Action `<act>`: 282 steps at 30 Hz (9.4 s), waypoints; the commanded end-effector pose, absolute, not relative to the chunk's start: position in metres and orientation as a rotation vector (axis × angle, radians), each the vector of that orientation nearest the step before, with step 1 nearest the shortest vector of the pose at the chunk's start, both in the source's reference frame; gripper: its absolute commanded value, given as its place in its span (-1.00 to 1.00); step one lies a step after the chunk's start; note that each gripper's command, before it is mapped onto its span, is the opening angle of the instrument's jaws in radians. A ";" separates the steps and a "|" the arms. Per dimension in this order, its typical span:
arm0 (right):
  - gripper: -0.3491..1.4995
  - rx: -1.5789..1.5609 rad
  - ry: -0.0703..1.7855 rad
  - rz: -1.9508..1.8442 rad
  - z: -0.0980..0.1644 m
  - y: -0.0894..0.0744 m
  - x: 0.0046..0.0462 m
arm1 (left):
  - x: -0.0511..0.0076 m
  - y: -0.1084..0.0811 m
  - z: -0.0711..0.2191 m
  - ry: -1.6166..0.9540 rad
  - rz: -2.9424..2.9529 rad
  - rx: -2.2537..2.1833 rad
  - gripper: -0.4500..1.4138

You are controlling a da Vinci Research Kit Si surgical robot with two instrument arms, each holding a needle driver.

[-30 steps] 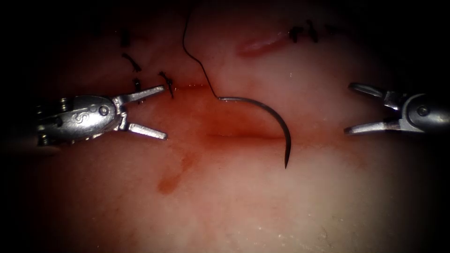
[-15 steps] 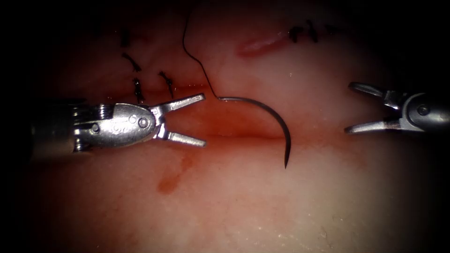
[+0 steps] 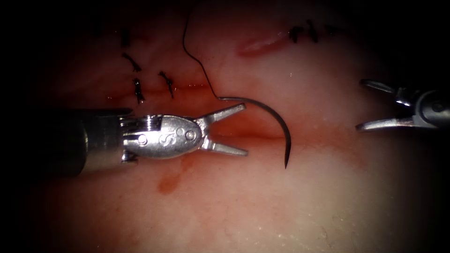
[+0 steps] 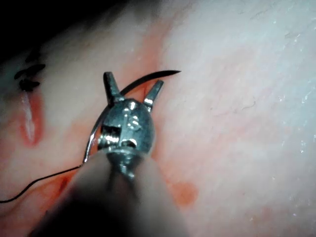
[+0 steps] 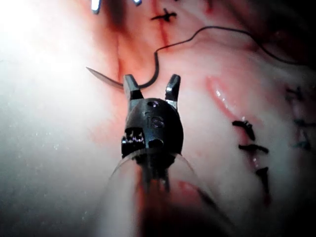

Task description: Wound Closure

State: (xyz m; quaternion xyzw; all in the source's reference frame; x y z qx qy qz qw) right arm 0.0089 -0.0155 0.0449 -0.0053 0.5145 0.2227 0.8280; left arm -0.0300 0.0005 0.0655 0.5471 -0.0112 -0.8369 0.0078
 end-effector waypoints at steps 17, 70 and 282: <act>0.16 -0.013 1.095 0.473 0.045 -0.015 0.0100 | -0.0352 -0.002 0.069 -0.189 -2.556 1.475 0.18; 0.11 0.095 1.058 0.639 0.045 -0.015 0.0121 | -0.0355 -0.005 0.069 -0.188 -2.212 1.201 -1.00; -1.00 -0.027 1.594 0.290 0.059 -0.008 0.0301 | -0.0269 -0.007 0.075 0.317 -2.875 1.131 -0.48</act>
